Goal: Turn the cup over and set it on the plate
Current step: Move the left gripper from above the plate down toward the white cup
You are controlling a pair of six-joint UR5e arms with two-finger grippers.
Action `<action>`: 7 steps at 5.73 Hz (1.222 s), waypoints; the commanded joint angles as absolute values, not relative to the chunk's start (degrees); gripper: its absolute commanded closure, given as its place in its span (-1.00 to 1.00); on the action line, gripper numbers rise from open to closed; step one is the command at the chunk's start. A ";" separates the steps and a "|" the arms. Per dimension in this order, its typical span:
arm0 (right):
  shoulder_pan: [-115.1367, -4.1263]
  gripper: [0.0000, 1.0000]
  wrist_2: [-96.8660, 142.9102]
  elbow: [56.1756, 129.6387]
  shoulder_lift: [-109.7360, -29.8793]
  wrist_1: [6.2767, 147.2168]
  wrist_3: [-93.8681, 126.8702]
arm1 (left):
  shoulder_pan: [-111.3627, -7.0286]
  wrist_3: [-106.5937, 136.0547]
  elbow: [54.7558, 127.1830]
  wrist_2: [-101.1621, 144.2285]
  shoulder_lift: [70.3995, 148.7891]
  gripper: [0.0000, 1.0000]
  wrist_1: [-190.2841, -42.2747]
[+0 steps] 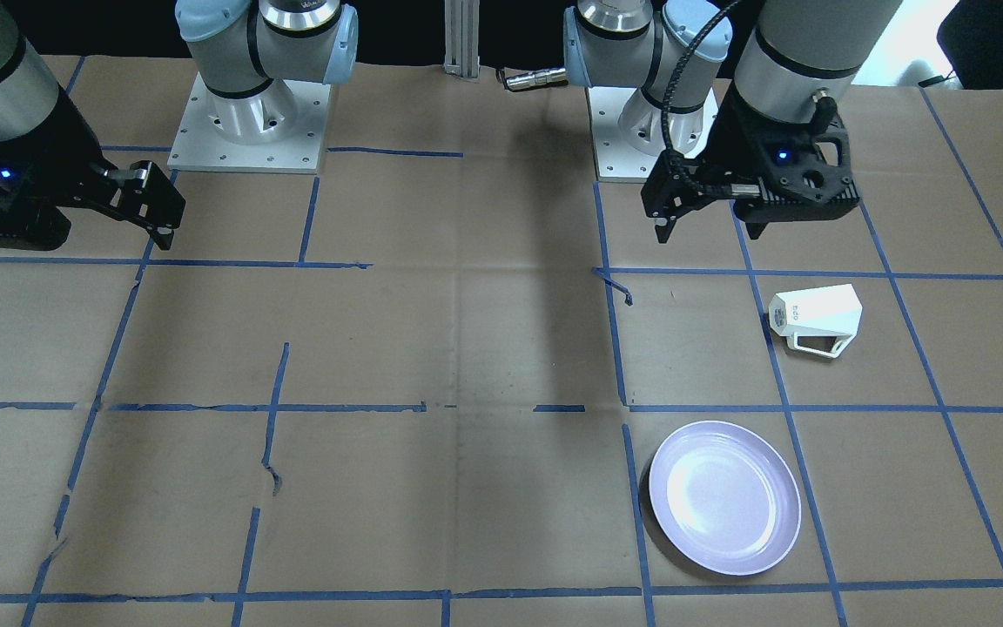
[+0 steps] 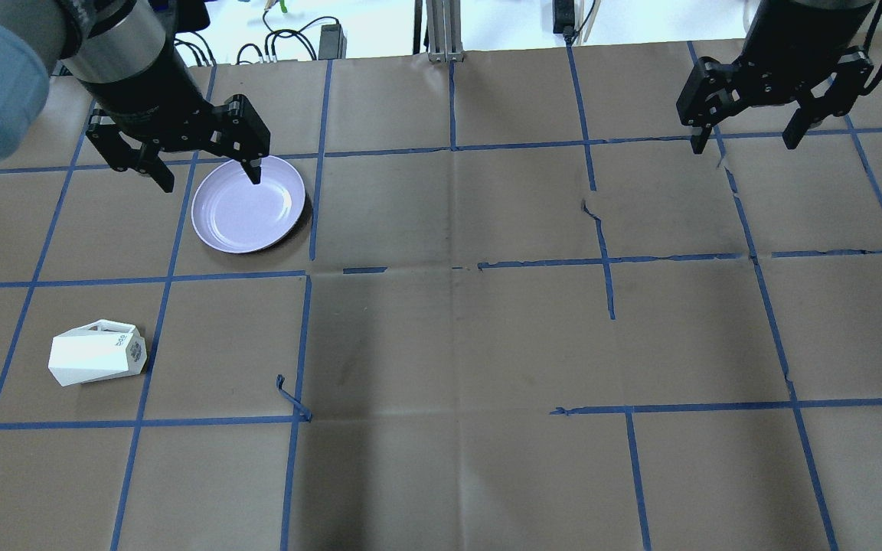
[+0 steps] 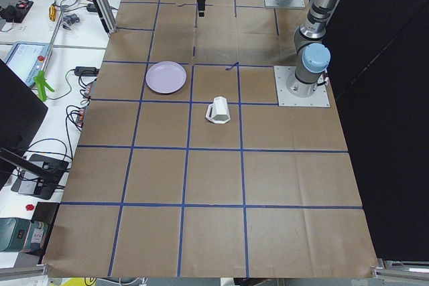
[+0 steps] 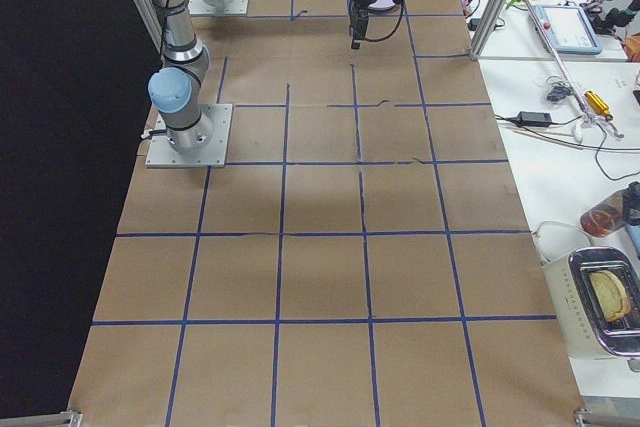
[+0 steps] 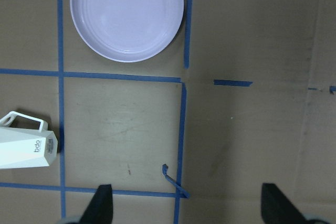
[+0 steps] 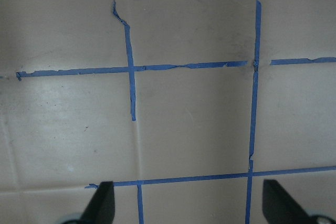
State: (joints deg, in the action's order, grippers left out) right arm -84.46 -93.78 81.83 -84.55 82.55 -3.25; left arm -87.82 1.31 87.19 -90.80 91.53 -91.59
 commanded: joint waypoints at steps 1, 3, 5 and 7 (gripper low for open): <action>-84.46 -1.00 -93.78 81.83 -84.55 82.62 -3.25 | -78.89 -9.68 87.36 -90.88 91.06 -0.97 -91.84; -84.46 -1.00 -93.78 81.83 -84.55 82.62 -3.25 | -65.29 -27.85 89.55 -85.47 91.05 -0.97 -91.85; -84.46 -1.00 -93.78 81.83 -84.55 82.62 -3.25 | -48.25 -48.50 90.70 -80.44 92.89 -0.97 -93.15; -84.46 -1.00 -93.78 81.83 -84.55 82.53 -3.25 | -36.53 -62.86 90.70 -71.07 98.92 -0.97 -99.36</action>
